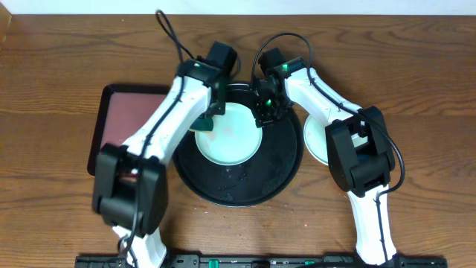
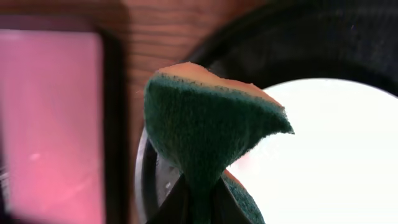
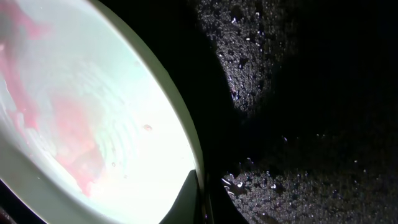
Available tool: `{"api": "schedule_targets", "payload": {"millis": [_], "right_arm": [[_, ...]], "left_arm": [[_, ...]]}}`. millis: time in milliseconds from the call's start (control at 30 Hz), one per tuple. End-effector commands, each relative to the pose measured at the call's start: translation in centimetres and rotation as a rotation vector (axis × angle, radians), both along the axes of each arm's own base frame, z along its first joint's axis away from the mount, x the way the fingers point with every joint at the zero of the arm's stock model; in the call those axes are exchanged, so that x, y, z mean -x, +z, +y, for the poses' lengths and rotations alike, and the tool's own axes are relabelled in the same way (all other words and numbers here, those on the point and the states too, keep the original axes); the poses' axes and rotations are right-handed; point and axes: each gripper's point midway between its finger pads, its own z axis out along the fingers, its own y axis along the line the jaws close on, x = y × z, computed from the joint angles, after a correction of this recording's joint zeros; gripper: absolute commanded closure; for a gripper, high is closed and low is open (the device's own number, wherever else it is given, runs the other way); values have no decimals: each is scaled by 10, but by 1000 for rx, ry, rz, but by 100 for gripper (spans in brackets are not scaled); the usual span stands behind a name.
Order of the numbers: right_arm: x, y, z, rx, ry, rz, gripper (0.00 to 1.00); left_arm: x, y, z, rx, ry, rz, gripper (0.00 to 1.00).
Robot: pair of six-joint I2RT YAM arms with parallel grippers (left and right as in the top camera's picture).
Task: Clean dirty plates on tray and stack at the side
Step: 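Move the sponge back over the water tray with the left gripper, then lift the light-blue plate with the right gripper and carry it onto the stack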
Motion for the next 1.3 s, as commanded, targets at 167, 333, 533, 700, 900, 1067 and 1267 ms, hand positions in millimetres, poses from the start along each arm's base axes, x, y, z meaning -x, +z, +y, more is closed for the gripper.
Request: {"api": "schedule_targets", "payload": {"millis": [167, 333, 533, 700, 900, 1067, 1267], "right_arm": [[12, 6, 2, 3, 0, 32, 99], [0, 42, -5, 70, 8, -114, 99], [-12, 101, -17, 272, 30, -398, 99], [-10, 144, -19, 474, 47, -628, 99], [3, 183, -14, 719, 18, -869, 99], [16, 211, -3, 848, 12, -1044, 99], [27, 242, 4, 949, -16, -1209, 99]], "left_arm": [[12, 64, 66, 104, 197, -73, 93], [16, 54, 84, 224, 217, -12, 92], [20, 48, 118, 249, 313, 2, 93], [23, 46, 141, 243, 357, 4, 92], [26, 46, 162, 242, 408, -1, 92], [28, 46, 171, 242, 431, -1, 92], [28, 45, 170, 242, 430, 1, 93]]}}
